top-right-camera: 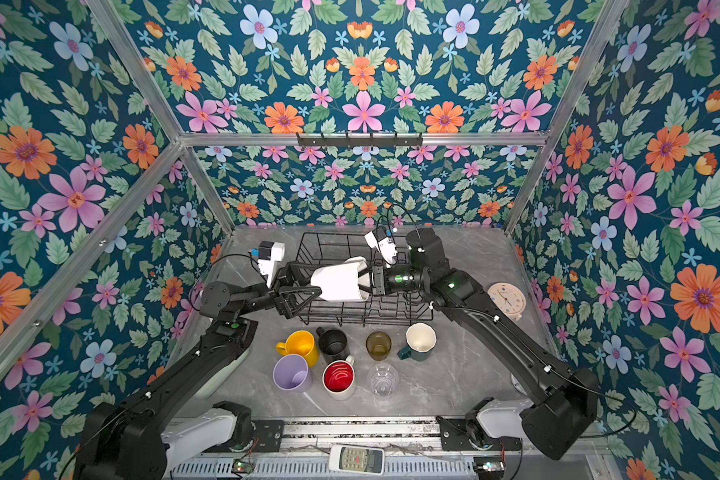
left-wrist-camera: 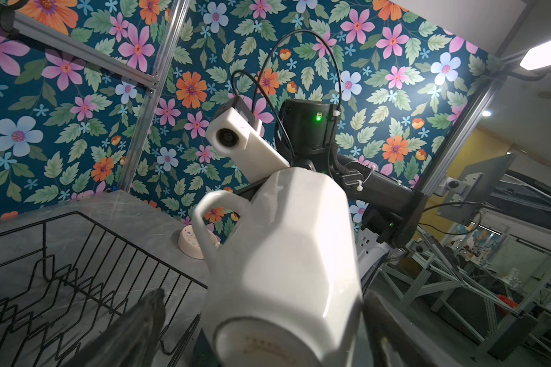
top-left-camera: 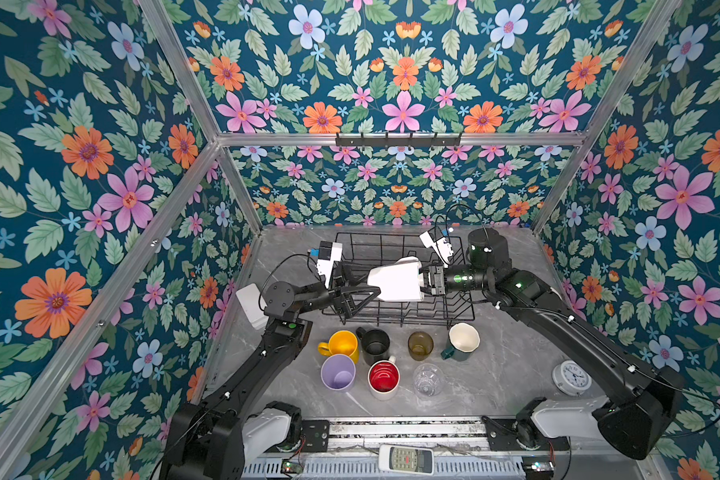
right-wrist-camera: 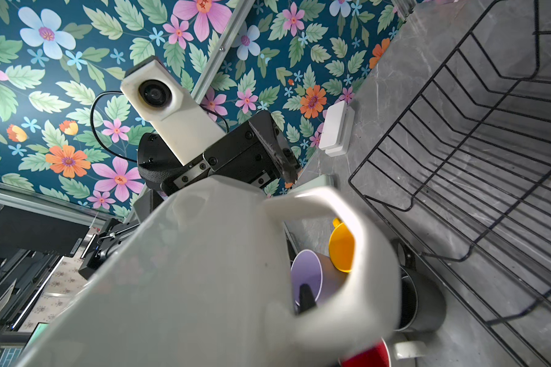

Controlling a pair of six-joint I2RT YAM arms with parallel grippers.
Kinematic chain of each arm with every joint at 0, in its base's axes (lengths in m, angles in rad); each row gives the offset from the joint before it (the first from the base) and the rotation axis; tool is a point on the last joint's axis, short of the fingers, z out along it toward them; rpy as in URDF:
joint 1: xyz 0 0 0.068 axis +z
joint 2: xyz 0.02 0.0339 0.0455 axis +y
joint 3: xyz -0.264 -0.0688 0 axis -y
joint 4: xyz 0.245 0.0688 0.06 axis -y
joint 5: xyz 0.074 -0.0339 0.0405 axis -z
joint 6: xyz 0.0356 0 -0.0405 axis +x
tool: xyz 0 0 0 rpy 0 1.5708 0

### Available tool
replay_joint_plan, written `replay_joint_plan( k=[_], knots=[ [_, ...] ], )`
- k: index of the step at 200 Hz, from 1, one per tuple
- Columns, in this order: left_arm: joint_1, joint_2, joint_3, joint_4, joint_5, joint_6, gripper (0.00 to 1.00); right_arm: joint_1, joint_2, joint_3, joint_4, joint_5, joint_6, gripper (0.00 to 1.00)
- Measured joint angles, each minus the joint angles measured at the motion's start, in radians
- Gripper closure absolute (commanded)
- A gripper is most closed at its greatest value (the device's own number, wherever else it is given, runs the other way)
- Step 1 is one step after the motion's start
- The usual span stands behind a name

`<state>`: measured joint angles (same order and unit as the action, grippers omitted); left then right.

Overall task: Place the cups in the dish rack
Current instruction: 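Carry the mug over the rack toward the left gripper while the left gripper approaches, then position the open left gripper around the mug body held by the right gripper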

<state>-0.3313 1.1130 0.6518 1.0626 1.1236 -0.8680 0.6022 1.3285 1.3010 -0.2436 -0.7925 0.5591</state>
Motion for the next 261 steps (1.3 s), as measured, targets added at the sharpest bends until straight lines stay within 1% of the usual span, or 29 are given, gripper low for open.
replay_joint_plan(
  k=[81, 150, 171, 193, 219, 239, 261],
  knots=[
    [-0.029, 0.018, -0.001, 0.068, 0.030, -0.046, 0.02, 0.036, 0.061, 0.051, 0.000, -0.027, -0.028, 1.00],
    [-0.033, 0.045, -0.010, 0.138, 0.023, -0.103, 0.03, 0.046, 0.096, 0.083, 0.000, -0.022, -0.035, 1.00],
    [-0.037, 0.046, -0.012, 0.143, 0.042, -0.116, 0.03, 0.053, 0.098, 0.093, 0.000, -0.015, -0.028, 1.00],
    [-0.046, 0.032, -0.008, 0.104, 0.066, -0.055, 0.02, 0.064, 0.090, 0.119, -0.053, -0.006, -0.012, 1.00],
    [-0.043, -0.009, 0.001, -0.029, 0.048, 0.080, 0.01, 0.046, 0.046, 0.120, -0.116, 0.026, 0.016, 1.00],
    [-0.045, -0.050, -0.001, -0.117, 0.017, 0.189, 0.01, 0.031, -0.001, 0.112, -0.162, 0.041, 0.036, 1.00],
    [-0.045, -0.096, -0.033, -0.161, -0.046, 0.283, 0.00, 0.007, -0.044, 0.096, -0.194, 0.047, 0.050, 1.00]
  ],
)
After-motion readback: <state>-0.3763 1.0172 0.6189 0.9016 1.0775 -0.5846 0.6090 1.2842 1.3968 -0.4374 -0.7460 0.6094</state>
